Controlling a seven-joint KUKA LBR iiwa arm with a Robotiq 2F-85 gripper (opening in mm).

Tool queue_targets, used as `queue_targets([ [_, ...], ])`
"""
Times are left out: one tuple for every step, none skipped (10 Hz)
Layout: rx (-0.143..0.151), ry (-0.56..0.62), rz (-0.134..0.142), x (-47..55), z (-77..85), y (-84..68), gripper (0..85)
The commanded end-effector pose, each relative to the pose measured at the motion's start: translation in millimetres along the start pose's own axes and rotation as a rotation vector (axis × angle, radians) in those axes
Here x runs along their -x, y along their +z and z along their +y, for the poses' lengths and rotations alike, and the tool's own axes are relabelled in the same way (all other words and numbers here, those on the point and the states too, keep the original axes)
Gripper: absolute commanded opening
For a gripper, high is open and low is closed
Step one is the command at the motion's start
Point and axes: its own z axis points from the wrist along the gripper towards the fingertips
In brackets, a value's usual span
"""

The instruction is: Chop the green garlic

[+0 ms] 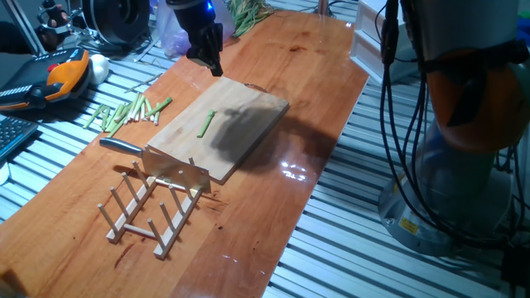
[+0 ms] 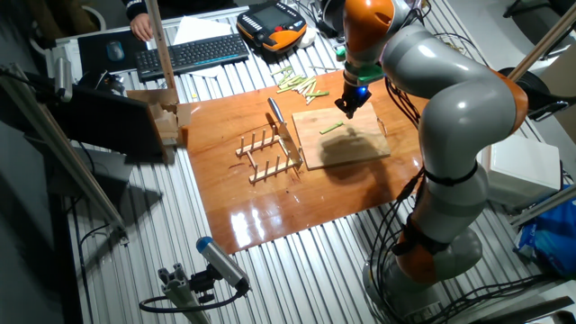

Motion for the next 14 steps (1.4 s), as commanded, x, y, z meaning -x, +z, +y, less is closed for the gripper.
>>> queue_targets([
  [0.000,0.000,0.000,0.0,0.1,0.0,0.0],
  [0.000,0.000,0.000,0.0,0.1,0.0,0.0],
  [0.000,0.000,0.000,0.0,0.1,0.0,0.0],
  [0.000,0.000,0.000,0.0,0.1,0.0,0.0],
  [0.000,0.000,0.000,0.0,0.1,0.0,0.0],
  [0.000,0.000,0.000,0.0,0.1,0.0,0.0],
  [0.000,0.000,0.002,0.0,0.1,0.0,0.0],
  [0.000,-0.003,0.002,0.0,0.1,0.0,0.0],
  [-0.001,-0.004,0.003,0.0,0.1,0.0,0.0],
  [-0.001,-0.004,0.003,0.0,0.1,0.0,0.0],
  [-0.001,-0.006,0.003,0.0,0.1,0.0,0.0],
  [0.000,0.001,0.000,0.0,0.1,0.0,0.0],
  [0.010,0.052,-0.029,0.0,0.1,0.0,0.0],
  [0.043,0.124,-0.028,0.0,0.1,0.0,0.0],
])
